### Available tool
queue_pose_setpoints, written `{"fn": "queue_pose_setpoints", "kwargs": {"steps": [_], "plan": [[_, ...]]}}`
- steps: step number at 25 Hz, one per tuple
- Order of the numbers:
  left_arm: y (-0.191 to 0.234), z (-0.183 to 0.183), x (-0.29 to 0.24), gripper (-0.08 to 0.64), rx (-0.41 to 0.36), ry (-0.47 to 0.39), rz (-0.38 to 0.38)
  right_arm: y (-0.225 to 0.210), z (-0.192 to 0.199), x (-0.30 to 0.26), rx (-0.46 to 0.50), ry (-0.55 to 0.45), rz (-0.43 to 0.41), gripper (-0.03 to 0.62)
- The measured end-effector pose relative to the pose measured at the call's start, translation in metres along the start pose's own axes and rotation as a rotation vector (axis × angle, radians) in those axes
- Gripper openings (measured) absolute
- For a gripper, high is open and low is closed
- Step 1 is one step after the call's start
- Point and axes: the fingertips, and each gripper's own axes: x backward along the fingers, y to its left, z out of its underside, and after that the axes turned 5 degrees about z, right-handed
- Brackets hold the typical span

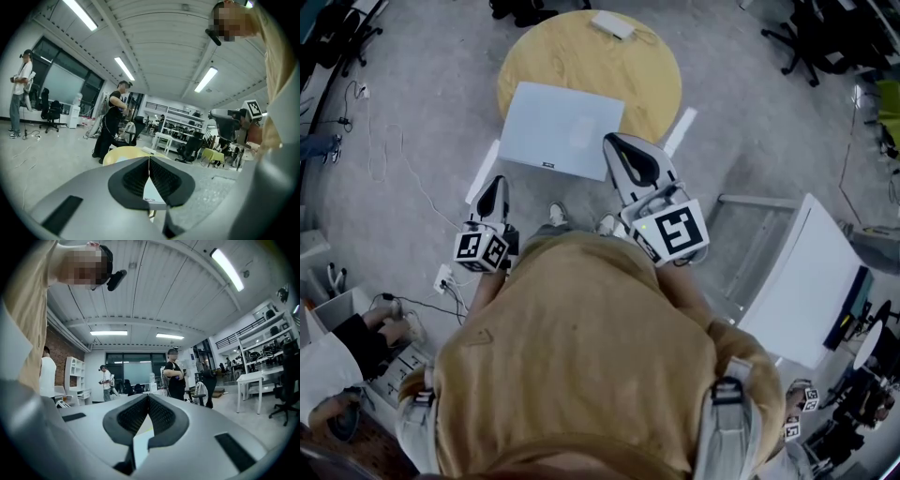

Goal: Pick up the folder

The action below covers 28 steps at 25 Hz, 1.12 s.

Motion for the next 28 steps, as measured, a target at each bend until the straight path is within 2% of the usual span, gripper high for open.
{"fn": "queue_pose_setpoints", "kwargs": {"steps": [4,7,8,10,12,16,22,28], "plan": [[0.015,-0.012,-0.008,0.004,0.052,-0.021,0.029,0.007,-0.005,-0.009,0.017,0.007,0.022,0.0],[0.017,-0.017,-0.017,0.003,0.06,-0.015,0.097,0.008,-0.004,-0.017,0.014,0.014,0.048,0.0],[0.02,-0.012,-0.021,0.003,0.107,-0.002,0.126,0.009,-0.003,-0.02,0.016,0.015,0.054,0.0],[0.034,0.004,-0.027,0.005,0.258,0.014,0.172,0.013,-0.001,-0.026,0.02,0.022,0.061,0.0],[0.048,0.024,-0.028,0.005,0.368,0.032,0.176,0.015,0.004,-0.028,0.023,0.037,0.071,0.0],[0.057,0.059,-0.032,0.005,0.47,0.078,0.186,0.009,0.008,-0.023,0.012,0.054,0.115,0.0],[0.07,0.087,-0.05,0.016,0.616,0.103,0.183,0.007,0.017,-0.014,0.02,0.091,0.14,0.0],[0.068,0.111,-0.063,0.138,0.739,0.141,0.198,0.004,0.015,-0.007,0.031,0.095,0.176,0.0]]}}
